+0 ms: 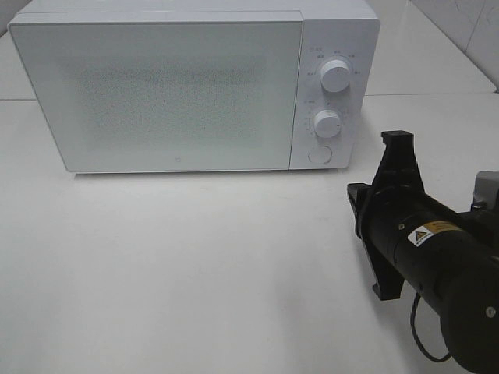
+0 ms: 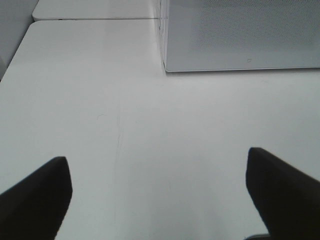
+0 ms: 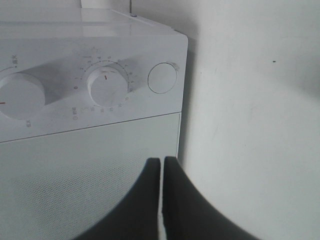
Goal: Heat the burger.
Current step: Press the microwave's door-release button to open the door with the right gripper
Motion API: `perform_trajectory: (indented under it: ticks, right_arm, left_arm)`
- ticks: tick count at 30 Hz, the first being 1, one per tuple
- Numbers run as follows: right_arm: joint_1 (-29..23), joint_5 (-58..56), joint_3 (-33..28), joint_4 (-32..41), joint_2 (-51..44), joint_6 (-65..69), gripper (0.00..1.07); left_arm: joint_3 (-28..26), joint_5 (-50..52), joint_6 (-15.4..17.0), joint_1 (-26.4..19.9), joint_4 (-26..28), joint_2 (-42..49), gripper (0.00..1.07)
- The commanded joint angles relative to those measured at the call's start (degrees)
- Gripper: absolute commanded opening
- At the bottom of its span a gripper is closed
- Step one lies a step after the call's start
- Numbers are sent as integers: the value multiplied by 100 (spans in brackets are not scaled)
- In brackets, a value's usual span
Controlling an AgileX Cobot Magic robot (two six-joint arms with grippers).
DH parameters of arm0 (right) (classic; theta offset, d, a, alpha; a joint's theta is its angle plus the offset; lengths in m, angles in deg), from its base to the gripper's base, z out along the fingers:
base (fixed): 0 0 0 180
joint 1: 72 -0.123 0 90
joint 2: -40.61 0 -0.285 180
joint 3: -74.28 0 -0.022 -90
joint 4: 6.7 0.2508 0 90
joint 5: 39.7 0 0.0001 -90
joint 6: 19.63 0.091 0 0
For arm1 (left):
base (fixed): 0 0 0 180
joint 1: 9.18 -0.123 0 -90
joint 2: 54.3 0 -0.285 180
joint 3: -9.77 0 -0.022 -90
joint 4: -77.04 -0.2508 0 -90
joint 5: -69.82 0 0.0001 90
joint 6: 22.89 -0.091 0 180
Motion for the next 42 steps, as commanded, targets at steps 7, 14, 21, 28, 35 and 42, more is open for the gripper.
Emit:
perform_trajectory:
  ticks: [7, 14, 21, 28, 35, 42]
  right_arm:
    - [235, -97, 92, -315, 74, -34, 0]
    - [613, -246, 338, -796, 390, 166, 0]
    - [1037, -372, 768, -1272, 831, 201, 0]
    - [1358, -384, 1283, -1536, 1404, 304, 0]
    - [1616, -544, 1725, -1656, 1782, 309, 0]
    - [1891, -739, 2086, -1896, 2097, 309, 0]
  left_arm:
    - [6, 86, 29, 23, 29, 143, 86]
    - [6, 86, 29, 23, 29, 143, 86]
    - [6, 86, 29, 23, 29, 143, 86]
    - [6, 86, 29, 23, 29, 143, 86]
    - [6, 86, 29, 23, 29, 143, 86]
    - [6, 86, 29, 23, 29, 143, 86]
